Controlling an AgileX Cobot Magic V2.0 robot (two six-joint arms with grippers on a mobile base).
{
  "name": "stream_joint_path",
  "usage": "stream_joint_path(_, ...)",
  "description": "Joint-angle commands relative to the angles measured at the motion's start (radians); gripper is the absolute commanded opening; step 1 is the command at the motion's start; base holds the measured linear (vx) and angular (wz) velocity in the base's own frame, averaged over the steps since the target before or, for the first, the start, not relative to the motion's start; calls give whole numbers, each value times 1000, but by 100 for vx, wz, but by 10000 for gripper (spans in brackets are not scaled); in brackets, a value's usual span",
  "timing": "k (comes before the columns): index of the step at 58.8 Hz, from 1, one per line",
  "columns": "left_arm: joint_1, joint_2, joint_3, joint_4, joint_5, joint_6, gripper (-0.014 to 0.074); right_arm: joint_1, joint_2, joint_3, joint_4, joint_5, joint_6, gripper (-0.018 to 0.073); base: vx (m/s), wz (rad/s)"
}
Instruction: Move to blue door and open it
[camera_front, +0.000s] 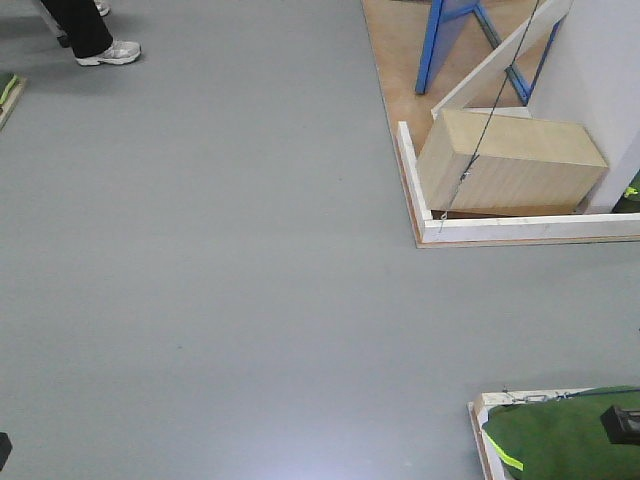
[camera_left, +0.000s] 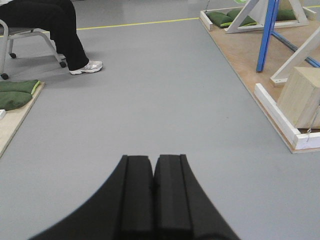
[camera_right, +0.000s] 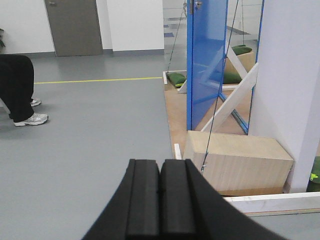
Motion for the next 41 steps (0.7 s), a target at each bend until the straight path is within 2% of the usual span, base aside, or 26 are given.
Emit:
stream_joint_path(1,2,-16,4,0,-79,-3,70,-5,-18,19,-4,-81,-11,3,0,0)
stream_joint_path(41,2,-16,4,0,-78,-3,70,-7,-23,19,-4,-83,-11,3,1,0)
